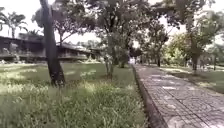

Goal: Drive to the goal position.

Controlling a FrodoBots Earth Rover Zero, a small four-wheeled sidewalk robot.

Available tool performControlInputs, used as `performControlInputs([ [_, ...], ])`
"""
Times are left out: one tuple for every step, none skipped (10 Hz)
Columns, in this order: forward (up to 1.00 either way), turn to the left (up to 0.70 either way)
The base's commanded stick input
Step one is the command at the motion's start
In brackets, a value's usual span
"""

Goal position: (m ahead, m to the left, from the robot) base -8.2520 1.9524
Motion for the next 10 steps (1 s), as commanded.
performControlInputs([
  [0.70, 0.00],
  [0.70, 0.00],
  [0.70, 0.00],
  [0.70, 0.00],
  [0.70, 0.00],
  [0.70, 0.00],
  [0.70, 0.00],
  [0.70, 0.00],
  [0.70, 0.12],
  [0.70, 0.23],
])
